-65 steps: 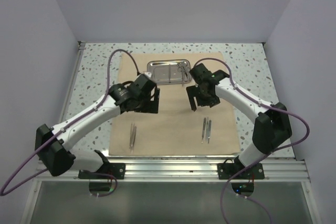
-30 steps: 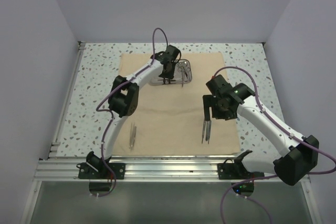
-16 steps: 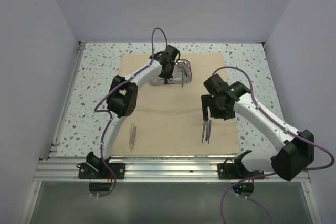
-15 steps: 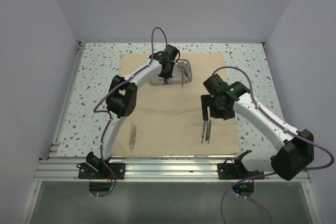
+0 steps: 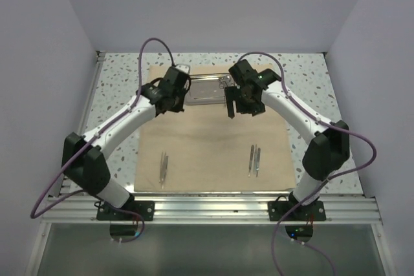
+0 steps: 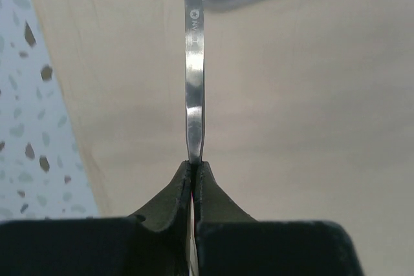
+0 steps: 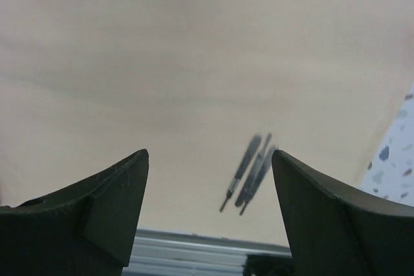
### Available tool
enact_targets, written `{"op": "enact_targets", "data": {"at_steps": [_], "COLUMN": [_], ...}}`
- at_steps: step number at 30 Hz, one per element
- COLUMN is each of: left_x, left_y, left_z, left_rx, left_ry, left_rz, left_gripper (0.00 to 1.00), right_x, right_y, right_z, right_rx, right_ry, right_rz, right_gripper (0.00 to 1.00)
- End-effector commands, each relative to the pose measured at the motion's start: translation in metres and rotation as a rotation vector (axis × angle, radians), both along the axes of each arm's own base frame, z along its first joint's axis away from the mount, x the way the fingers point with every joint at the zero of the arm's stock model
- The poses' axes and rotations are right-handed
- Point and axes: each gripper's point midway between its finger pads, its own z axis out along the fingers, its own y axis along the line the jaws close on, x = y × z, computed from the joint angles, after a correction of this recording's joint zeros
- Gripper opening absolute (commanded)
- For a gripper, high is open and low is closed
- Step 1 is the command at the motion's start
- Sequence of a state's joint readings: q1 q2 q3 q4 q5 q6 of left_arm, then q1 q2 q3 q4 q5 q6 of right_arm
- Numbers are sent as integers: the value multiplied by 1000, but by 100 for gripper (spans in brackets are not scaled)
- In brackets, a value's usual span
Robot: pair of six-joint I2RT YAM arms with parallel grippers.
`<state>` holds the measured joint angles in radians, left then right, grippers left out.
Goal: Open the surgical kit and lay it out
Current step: Place the medical item in the surgical kit.
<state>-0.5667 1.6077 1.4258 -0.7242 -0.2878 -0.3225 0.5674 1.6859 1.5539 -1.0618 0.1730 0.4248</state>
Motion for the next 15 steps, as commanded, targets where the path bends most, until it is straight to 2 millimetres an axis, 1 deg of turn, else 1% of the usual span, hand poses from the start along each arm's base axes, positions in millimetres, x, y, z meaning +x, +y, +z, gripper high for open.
{"op": "enact_targets", "data": {"at_steps": [1, 2, 3, 4, 5, 6, 7, 8, 9, 10, 11, 12, 13, 14, 15], "left_x": [-70, -83, -107, -120, -130, -149, -158, -164, -166, -168, -172, -174, -177, -180, -186], "left_y": [25, 28, 37, 38, 39, 45, 47, 43, 40, 38, 37, 40, 42, 43, 49], "left_z": [-55, -50, -70, -76, -74, -91, -95, -94, -87, -86, -87, -89, -92, -94, -98], "left_rx": [63, 24, 46, 28, -16, -3, -15, -34, -23, -16, -19, -10, -5, -7, 8], "left_ry": [166, 156, 212, 236, 232, 277, 290, 276, 271, 266, 278, 286, 299, 312, 332], "left_rz": [23, 46, 49, 54, 73, 74, 79, 86, 79, 76, 93, 108, 123, 143, 154], "left_gripper": [0, 0, 0, 0, 0, 0, 0, 0, 0, 0, 0, 12, 23, 35, 52], "right_x": [57, 68, 79, 97, 111, 122, 140, 152, 161, 174, 183, 189, 200, 205, 211], "right_y": [34, 38, 43, 50, 55, 59, 61, 69, 70, 71, 73, 72, 68, 67, 62], "right_z": [33, 37, 41, 62, 46, 43, 61, 38, 34, 41, 23, 18, 11, 4, -7], "right_rx": [67, 69, 75, 106, 96, 107, 147, 160, 178, 210, 211, 217, 222, 224, 219], "right_ry": [-116, -128, -142, -197, -171, -169, -219, -177, -177, -210, -187, -192, -206, -208, -203], "right_rz": [48, 50, 45, 35, 23, 14, -4, -19, -31, -47, -64, -73, -93, -105, -118], "right_gripper": [81, 81, 81, 81, 81, 81, 81, 81, 81, 80, 80, 80, 80, 80, 79]}}
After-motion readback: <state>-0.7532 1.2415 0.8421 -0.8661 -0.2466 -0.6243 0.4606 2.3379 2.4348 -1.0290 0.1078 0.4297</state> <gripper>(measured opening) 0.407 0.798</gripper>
